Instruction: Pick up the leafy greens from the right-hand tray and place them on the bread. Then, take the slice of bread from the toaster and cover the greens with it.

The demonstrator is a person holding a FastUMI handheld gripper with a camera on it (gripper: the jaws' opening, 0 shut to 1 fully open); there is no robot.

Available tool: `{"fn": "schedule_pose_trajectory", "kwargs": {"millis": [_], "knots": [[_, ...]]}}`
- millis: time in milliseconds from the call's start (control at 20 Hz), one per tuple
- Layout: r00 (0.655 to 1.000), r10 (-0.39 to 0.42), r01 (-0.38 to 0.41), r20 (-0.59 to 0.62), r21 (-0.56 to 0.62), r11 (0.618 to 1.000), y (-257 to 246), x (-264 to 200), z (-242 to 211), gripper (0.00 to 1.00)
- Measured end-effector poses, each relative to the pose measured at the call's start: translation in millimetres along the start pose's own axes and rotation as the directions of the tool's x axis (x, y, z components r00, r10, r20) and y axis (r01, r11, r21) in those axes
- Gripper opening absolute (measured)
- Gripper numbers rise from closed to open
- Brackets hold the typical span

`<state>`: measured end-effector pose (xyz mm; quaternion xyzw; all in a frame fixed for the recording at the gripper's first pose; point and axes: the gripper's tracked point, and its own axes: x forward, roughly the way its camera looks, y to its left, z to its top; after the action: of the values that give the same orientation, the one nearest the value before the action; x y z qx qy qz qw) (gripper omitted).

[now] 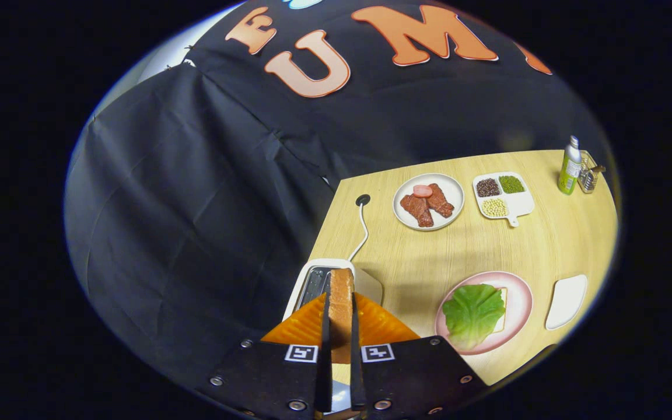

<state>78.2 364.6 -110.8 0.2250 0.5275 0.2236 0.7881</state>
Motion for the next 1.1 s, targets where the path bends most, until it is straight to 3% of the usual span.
{"fn": "schedule_pose_trajectory", "kwargs": {"millis": [250, 700, 1100], "knots": [[1.000, 0.013, -0.013, 0.011, 0.034, 0.999, -40, -13, -4, 0.13], [1.000, 0.015, -0.012, -0.018, 0.144, 0.989, -125, 12, -35, 0.13], [0.999, 0.006, 0.001, -0.054, 0.128, 0.992, -183, 38, -63, 0.13]]}}
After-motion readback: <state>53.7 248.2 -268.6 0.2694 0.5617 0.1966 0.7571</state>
